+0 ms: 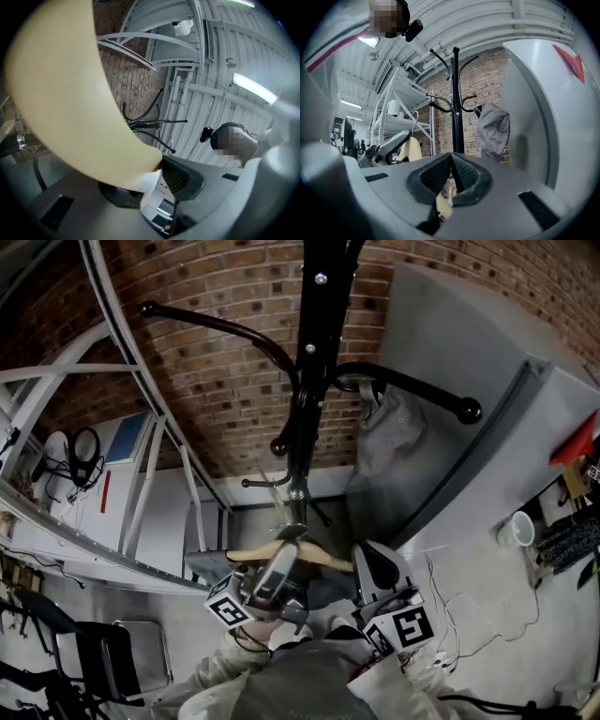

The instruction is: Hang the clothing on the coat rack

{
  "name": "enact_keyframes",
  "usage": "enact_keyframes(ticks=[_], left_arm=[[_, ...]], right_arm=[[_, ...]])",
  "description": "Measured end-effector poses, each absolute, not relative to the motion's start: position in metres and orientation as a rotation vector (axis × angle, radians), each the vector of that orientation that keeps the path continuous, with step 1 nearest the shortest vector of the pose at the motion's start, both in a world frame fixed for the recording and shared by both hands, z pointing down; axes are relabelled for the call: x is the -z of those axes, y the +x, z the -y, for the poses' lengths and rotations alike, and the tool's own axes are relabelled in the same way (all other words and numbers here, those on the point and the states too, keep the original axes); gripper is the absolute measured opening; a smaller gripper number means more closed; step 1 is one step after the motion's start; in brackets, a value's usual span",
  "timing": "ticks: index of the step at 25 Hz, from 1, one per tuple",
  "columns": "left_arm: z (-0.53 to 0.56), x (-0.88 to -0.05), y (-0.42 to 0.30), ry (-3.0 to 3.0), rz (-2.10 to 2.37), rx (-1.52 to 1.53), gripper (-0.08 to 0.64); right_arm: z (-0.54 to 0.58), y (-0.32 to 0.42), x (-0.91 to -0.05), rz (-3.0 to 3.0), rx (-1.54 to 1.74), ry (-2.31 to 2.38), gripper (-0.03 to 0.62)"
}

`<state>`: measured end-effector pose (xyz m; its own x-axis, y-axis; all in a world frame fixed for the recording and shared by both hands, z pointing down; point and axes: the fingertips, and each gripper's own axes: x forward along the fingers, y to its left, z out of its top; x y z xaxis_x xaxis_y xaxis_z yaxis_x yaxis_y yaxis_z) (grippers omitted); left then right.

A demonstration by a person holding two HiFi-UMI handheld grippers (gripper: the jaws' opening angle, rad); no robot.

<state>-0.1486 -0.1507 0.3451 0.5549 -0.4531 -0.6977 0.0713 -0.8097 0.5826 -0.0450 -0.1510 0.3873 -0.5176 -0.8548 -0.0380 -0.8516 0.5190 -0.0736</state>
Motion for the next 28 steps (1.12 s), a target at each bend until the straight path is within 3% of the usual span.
enact_keyframes(ticks=[28], left_arm=[[0.183, -0.294, -0.155, 2.316, 0.258, 1.284, 0.133]], right_arm=[[0.168, -0.027, -0.35, -2.569, -0.091, -1.544, 0.025]])
